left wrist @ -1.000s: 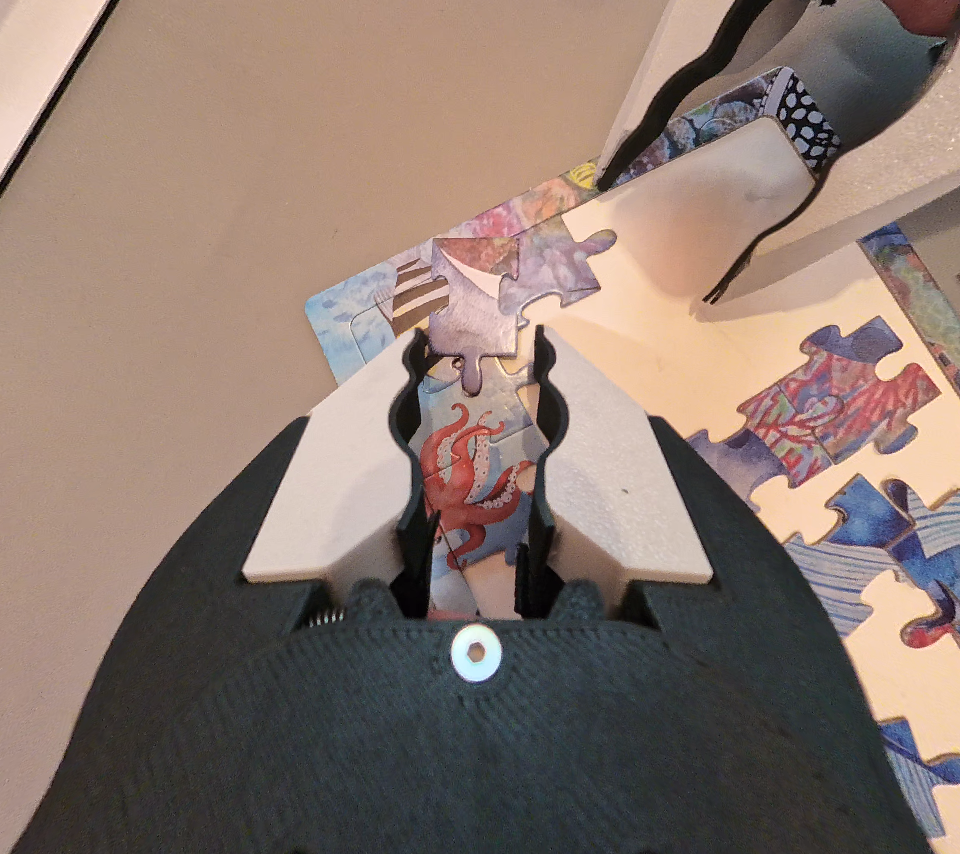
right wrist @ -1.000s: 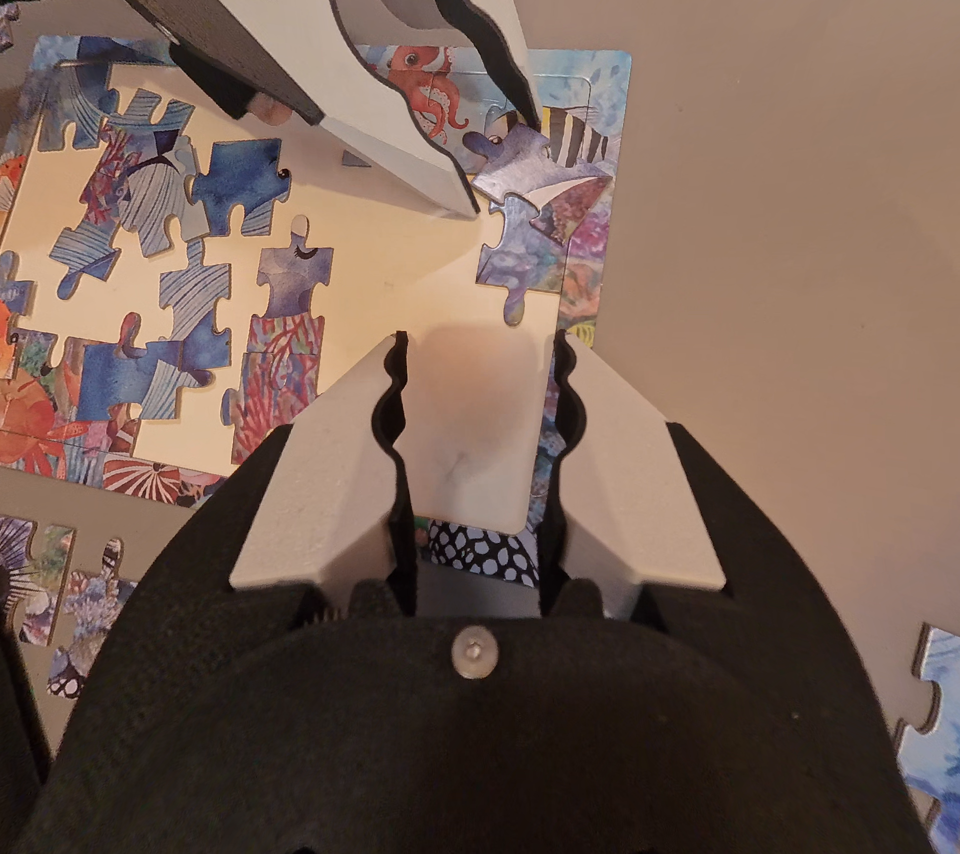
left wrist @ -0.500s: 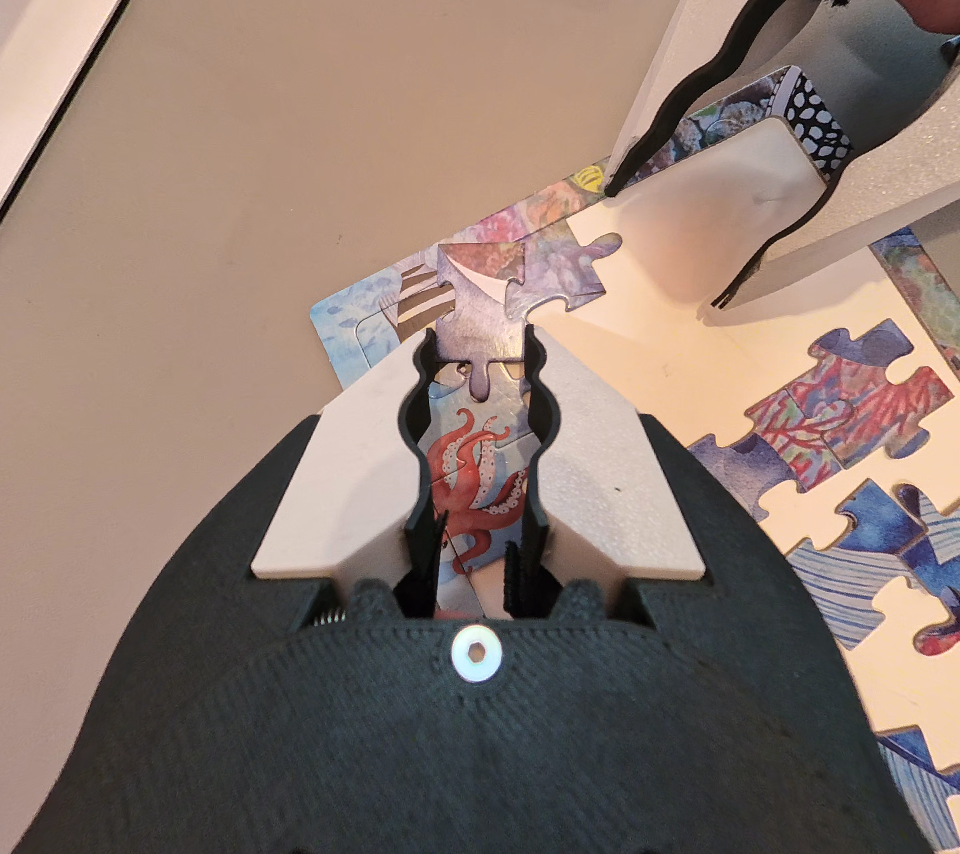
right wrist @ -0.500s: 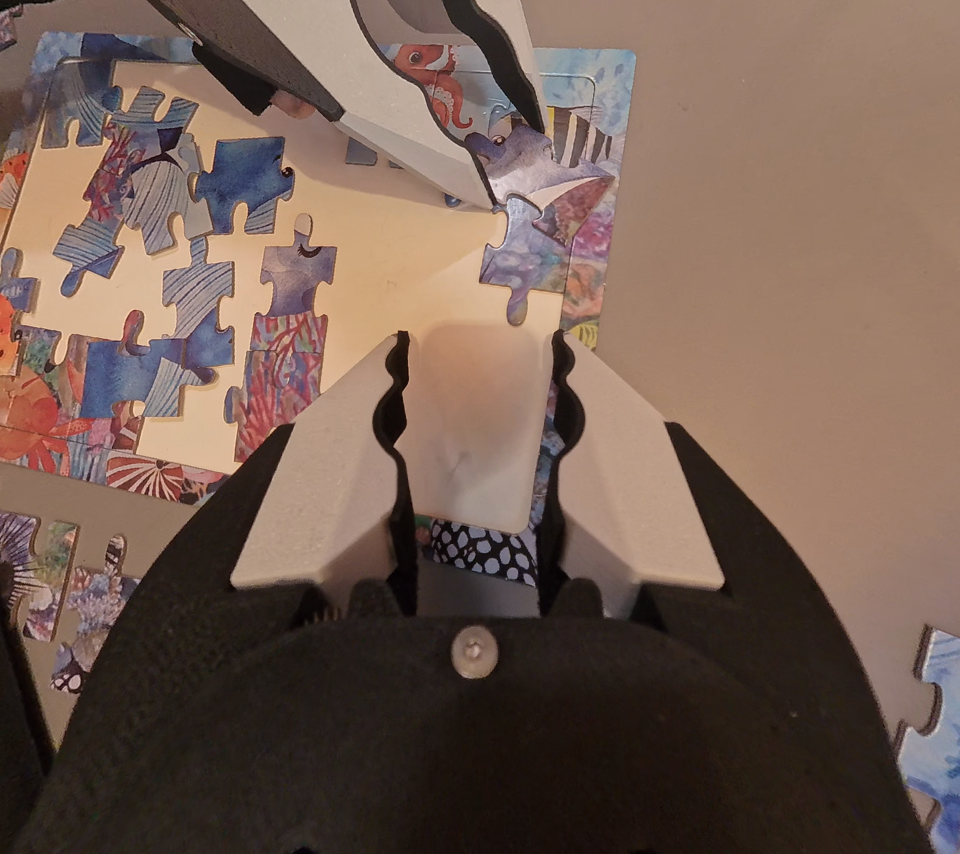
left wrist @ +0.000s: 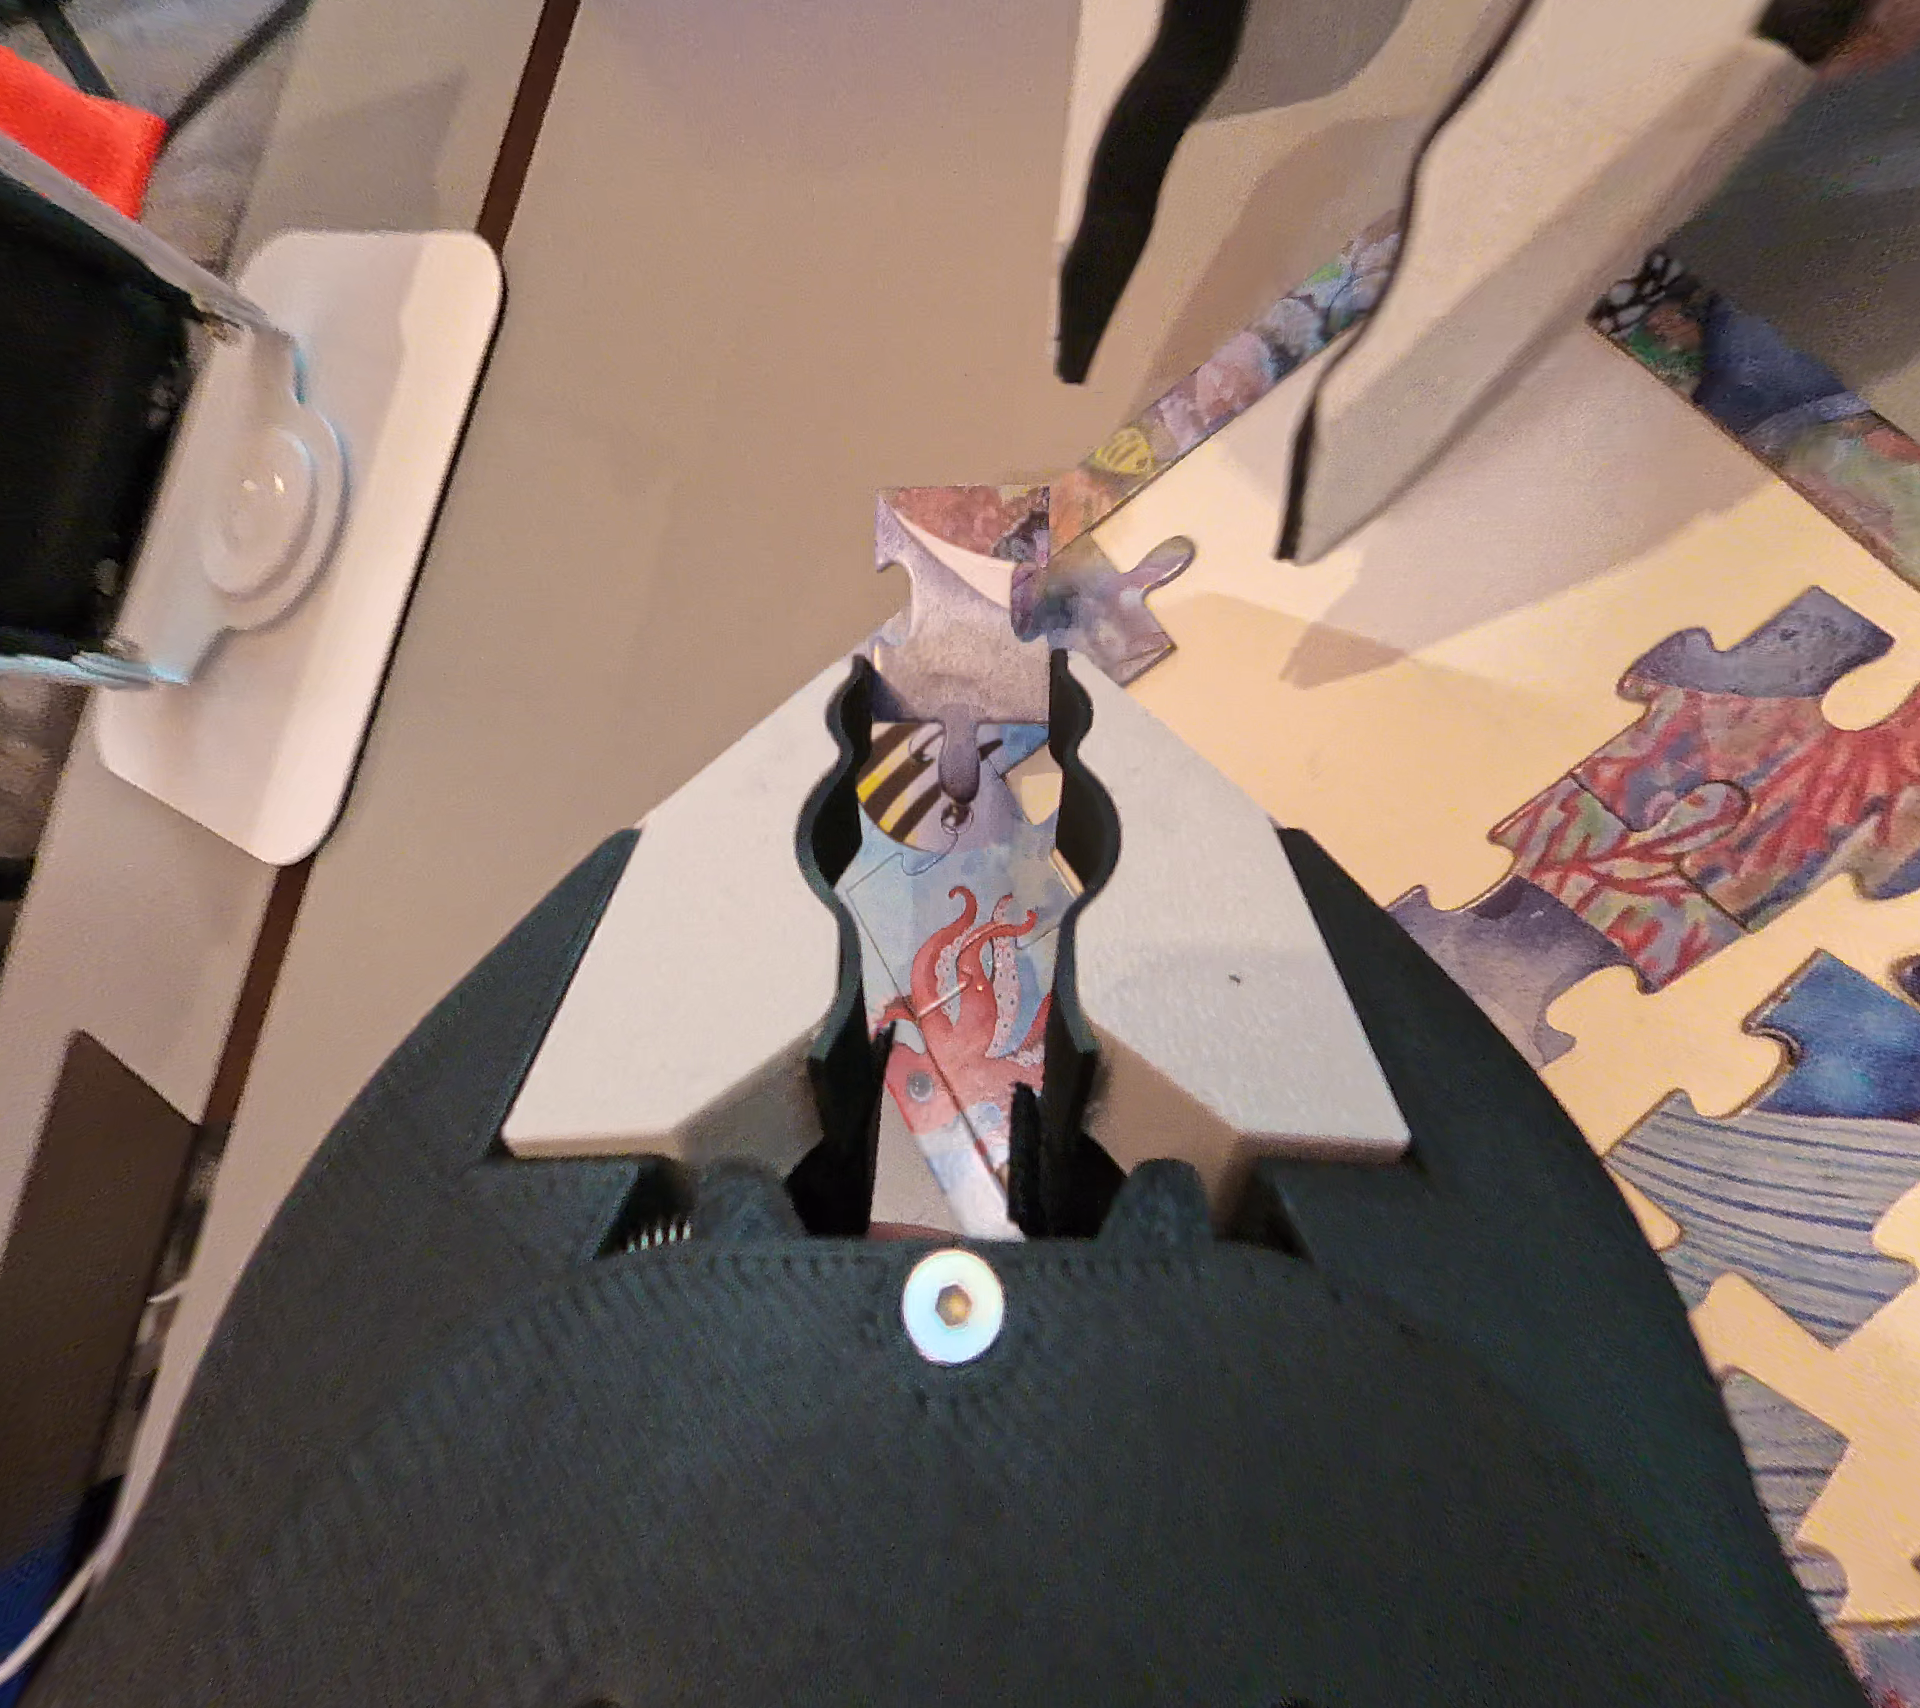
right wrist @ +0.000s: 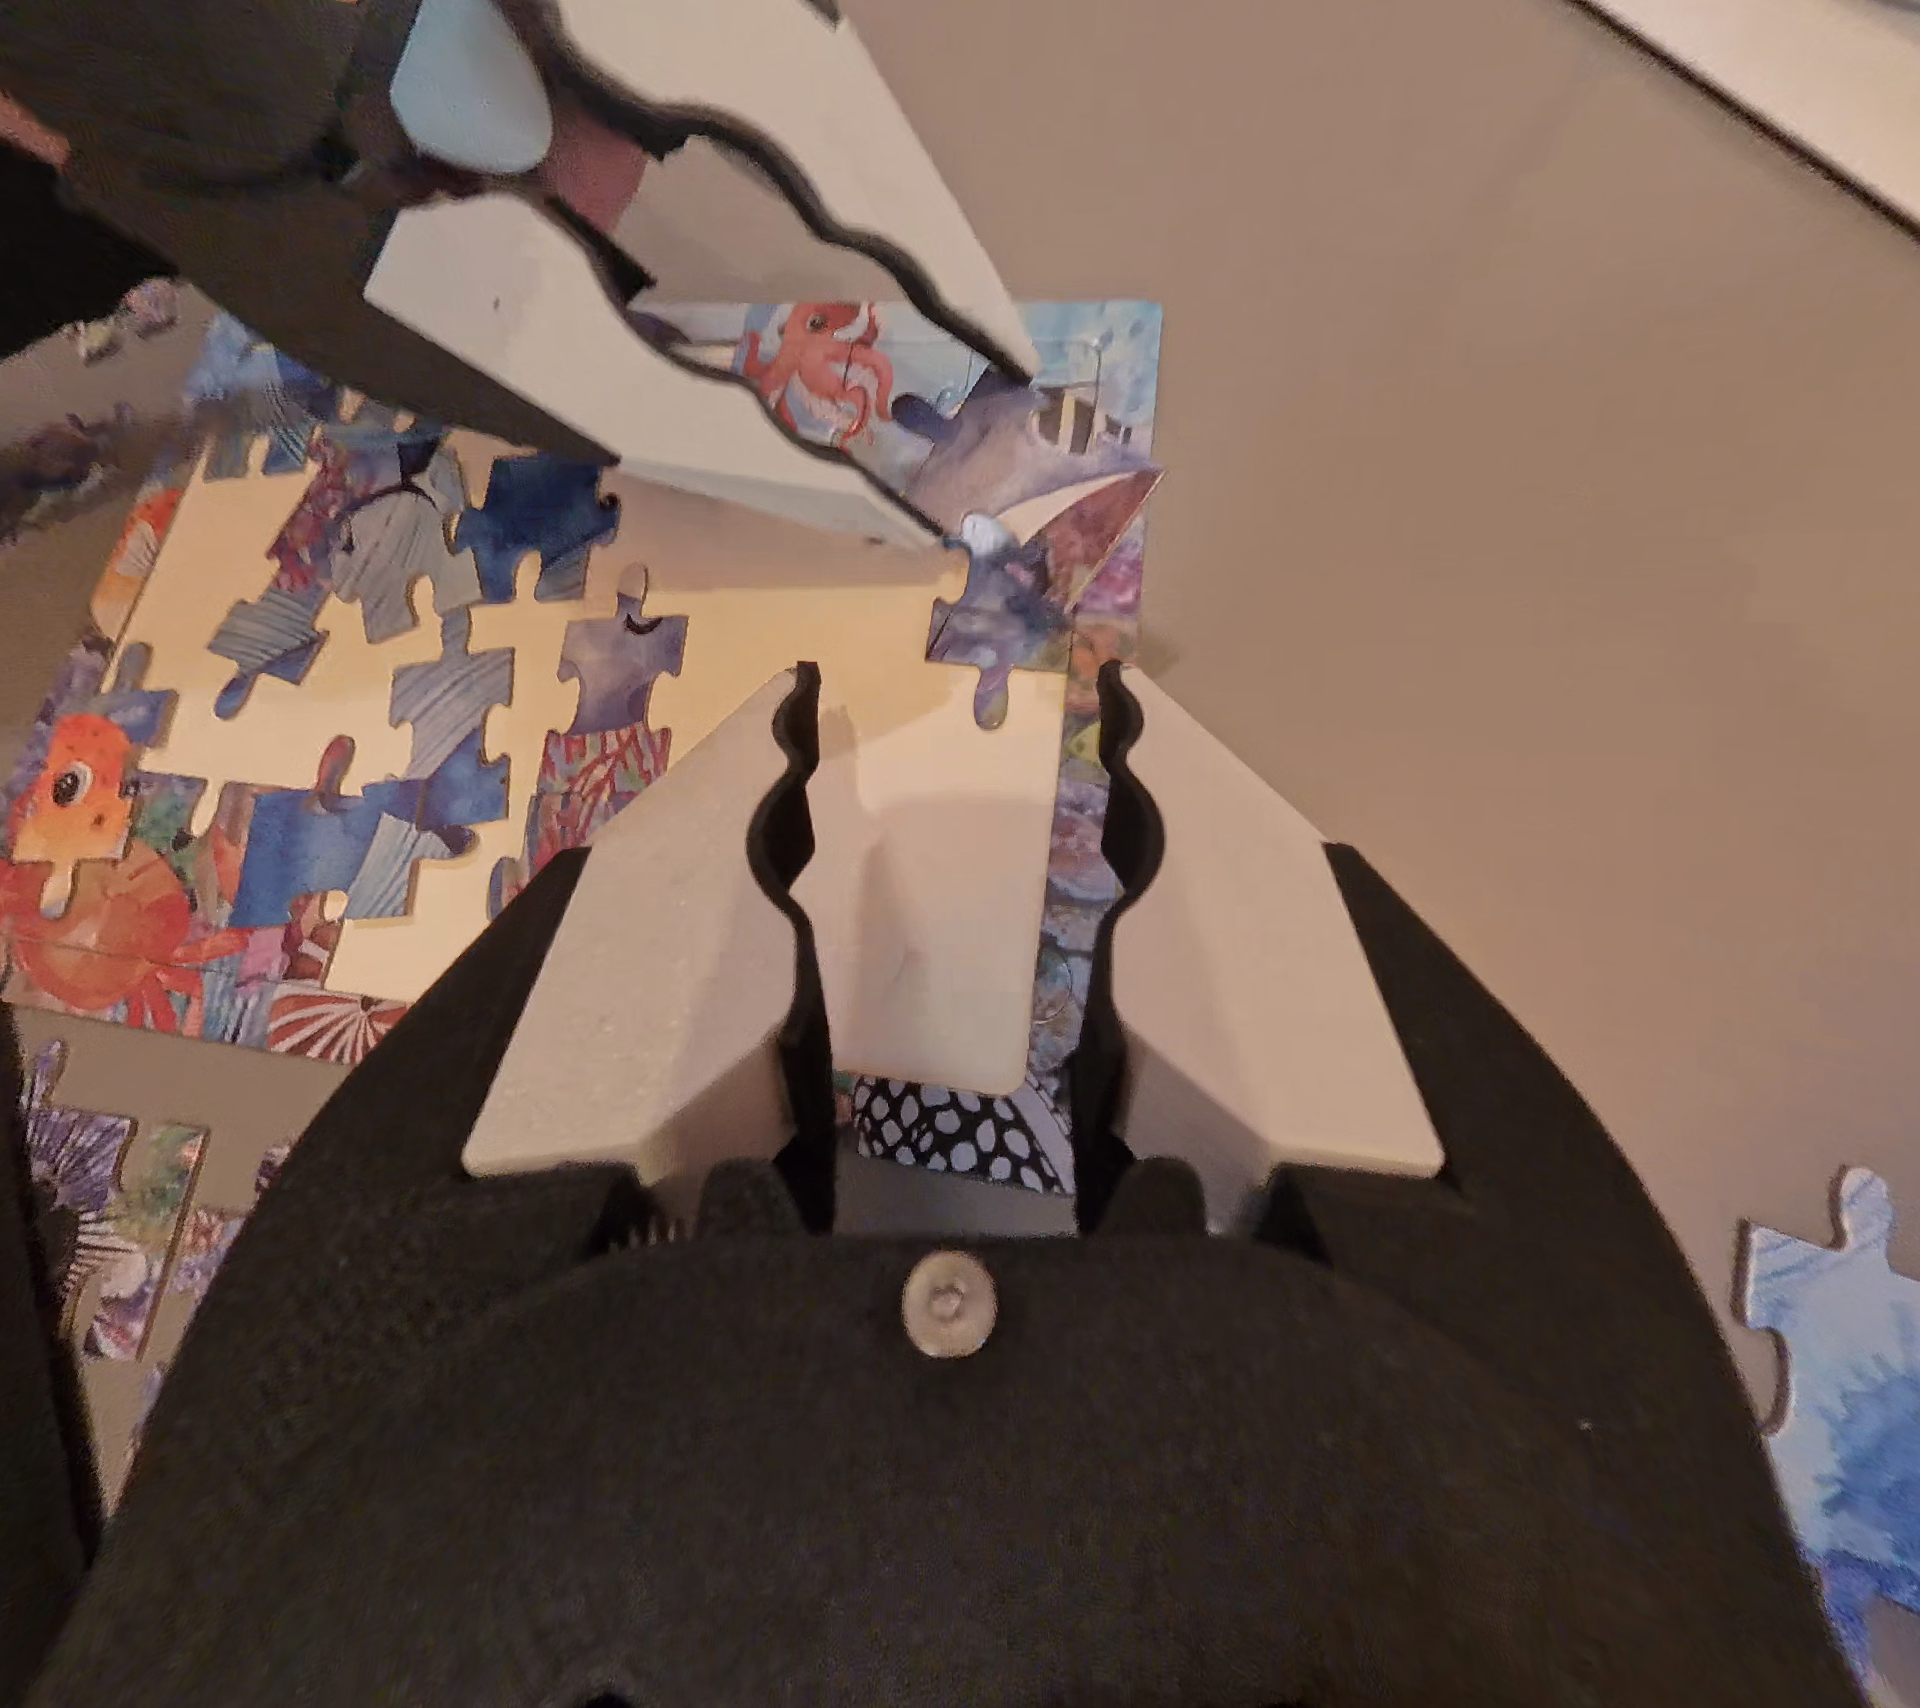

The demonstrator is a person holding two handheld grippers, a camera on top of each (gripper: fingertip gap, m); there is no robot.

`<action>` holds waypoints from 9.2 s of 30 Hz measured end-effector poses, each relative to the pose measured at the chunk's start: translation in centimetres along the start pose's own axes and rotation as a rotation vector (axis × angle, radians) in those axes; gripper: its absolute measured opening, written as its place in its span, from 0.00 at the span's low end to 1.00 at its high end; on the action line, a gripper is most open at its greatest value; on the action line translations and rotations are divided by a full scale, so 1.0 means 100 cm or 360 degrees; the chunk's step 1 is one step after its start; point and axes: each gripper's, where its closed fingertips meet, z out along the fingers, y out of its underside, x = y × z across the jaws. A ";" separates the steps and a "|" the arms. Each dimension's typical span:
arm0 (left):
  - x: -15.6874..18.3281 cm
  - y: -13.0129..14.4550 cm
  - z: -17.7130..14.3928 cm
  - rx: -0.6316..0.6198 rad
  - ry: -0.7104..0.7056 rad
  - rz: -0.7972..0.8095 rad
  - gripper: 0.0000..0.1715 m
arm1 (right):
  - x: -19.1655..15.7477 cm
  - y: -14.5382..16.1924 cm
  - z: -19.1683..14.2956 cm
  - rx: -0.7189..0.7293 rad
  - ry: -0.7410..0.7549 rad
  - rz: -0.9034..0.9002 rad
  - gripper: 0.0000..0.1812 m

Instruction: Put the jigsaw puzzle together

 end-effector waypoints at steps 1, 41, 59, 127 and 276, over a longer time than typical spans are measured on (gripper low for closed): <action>0.000 -0.003 -0.002 0.0012 -0.0018 0.0037 0.18 | 0.002 -0.004 -0.003 0.0037 0.0017 0.0003 0.29; 0.033 -0.021 -0.021 -0.0002 0.0063 0.0359 0.19 | -0.013 -0.009 -0.002 -0.0002 0.0221 -0.0615 0.18; 0.038 -0.020 -0.023 -0.0010 0.0109 0.0369 0.19 | -0.020 -0.002 0.001 -0.0067 0.0176 -0.0678 0.26; 0.025 0.001 -0.024 -0.0148 0.0092 0.0214 0.17 | -0.011 -0.004 -0.004 -0.0043 0.0172 -0.0546 0.07; 0.005 0.070 -0.023 -0.0460 0.0178 -0.0162 0.16 | -0.037 0.083 -0.032 -0.0445 0.0053 -0.0254 0.24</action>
